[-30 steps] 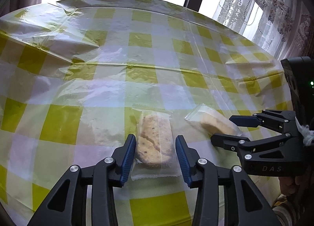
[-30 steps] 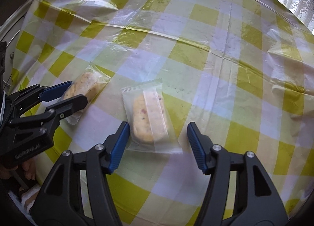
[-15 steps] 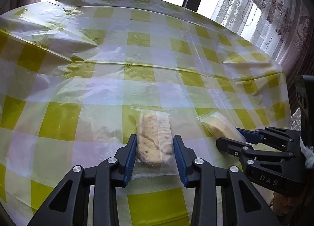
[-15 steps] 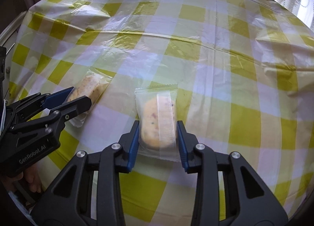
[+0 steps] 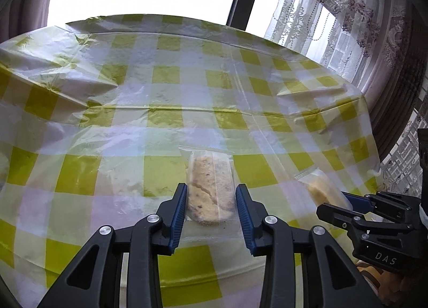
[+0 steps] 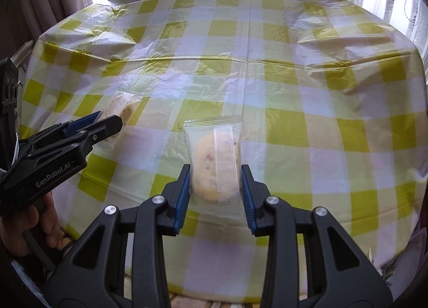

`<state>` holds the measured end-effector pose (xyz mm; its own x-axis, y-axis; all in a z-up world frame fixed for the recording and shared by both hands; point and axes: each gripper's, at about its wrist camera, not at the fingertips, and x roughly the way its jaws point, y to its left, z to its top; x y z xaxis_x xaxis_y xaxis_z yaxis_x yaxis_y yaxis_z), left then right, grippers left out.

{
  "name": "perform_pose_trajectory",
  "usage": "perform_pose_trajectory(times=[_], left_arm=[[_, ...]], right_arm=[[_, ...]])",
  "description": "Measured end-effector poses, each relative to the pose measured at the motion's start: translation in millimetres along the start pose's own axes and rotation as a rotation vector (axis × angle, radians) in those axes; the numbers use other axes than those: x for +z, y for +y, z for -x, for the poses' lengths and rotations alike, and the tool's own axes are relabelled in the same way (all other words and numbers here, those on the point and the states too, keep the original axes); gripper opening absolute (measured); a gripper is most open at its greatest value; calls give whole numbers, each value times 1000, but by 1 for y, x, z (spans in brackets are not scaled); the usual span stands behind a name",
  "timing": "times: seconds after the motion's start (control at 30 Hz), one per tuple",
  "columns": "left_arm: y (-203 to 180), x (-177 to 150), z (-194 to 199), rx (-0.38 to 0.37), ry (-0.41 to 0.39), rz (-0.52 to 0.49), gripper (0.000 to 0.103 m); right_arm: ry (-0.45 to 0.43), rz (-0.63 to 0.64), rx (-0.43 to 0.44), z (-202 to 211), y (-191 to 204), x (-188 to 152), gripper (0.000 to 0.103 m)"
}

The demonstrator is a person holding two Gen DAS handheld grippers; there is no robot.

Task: Organize snacks
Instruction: 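Grasp a clear pastry bag with the left tool while the right tool grasps the other pastry bag, then carry both pastry bags to the white box and open both tools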

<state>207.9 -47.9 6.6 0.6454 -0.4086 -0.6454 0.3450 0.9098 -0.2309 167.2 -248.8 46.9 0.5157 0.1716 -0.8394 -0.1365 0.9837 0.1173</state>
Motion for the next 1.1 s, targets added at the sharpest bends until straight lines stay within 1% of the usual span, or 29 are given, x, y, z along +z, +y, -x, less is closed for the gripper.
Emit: perform_pose_trajectory(times=[0.13, 0.2, 0.37, 0.57, 0.63, 0.77, 0.97, 1.1], left_arm=[[-21, -4, 13, -32, -13, -21, 38], [-30, -5, 20, -58, -18, -13, 38], [-61, -10, 36, -103, -35, -38, 38], [-95, -19, 47, -157, -25, -53, 38], [-108, -24, 49, -186, -13, -52, 38], [-141, -36, 51, -277, 19, -49, 38], [-198, -51, 45, -384, 85, -119, 38], [-233, -59, 40, -431, 130, -164, 38]], right_arm=[[-14, -29, -14, 22, -10, -13, 39], [-17, -47, -27, 33, -18, -22, 39], [-17, -91, -57, 58, -41, -48, 39], [-24, -132, -101, 88, -69, -76, 39], [-28, -148, -111, 98, -80, -85, 39], [-47, -174, -136, 119, -99, -101, 39], [-72, -252, -194, 148, -144, -130, 39], [-71, -305, -257, 161, -176, -153, 39]])
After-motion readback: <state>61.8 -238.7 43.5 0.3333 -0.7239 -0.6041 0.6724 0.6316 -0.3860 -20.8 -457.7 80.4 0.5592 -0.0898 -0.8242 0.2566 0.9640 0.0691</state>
